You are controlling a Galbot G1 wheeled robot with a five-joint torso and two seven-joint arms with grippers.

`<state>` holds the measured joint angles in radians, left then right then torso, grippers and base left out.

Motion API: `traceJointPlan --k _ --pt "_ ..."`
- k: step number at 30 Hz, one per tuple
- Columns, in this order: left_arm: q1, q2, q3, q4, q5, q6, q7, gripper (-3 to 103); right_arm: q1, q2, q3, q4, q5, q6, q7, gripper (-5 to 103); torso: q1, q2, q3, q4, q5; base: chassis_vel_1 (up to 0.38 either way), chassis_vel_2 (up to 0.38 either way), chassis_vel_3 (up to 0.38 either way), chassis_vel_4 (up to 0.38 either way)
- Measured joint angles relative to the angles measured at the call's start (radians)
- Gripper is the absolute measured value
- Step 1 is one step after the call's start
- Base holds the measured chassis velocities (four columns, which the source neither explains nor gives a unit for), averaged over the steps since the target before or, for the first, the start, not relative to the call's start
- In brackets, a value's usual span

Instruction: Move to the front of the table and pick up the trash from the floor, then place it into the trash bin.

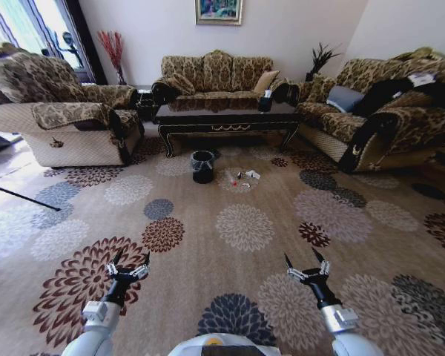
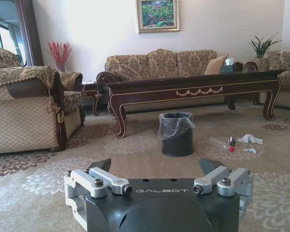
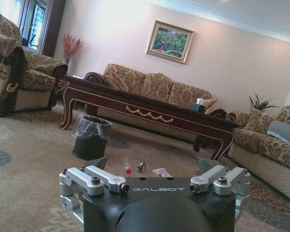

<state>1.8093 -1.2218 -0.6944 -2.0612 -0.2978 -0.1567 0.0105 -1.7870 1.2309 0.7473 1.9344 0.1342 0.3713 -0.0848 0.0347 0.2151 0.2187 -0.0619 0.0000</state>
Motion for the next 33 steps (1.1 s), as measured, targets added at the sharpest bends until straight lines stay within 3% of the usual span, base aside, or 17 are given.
traceJointPlan --k 33 --pt "-0.012 -0.012 0.026 0.013 0.018 -0.003 -0.018 100 0.018 0.007 0.006 -0.022 -0.001 -0.019 0.045 100 -0.030 -0.130 -0.099 0.0000 0.0000 0.000 0.000 0.000 0.000"
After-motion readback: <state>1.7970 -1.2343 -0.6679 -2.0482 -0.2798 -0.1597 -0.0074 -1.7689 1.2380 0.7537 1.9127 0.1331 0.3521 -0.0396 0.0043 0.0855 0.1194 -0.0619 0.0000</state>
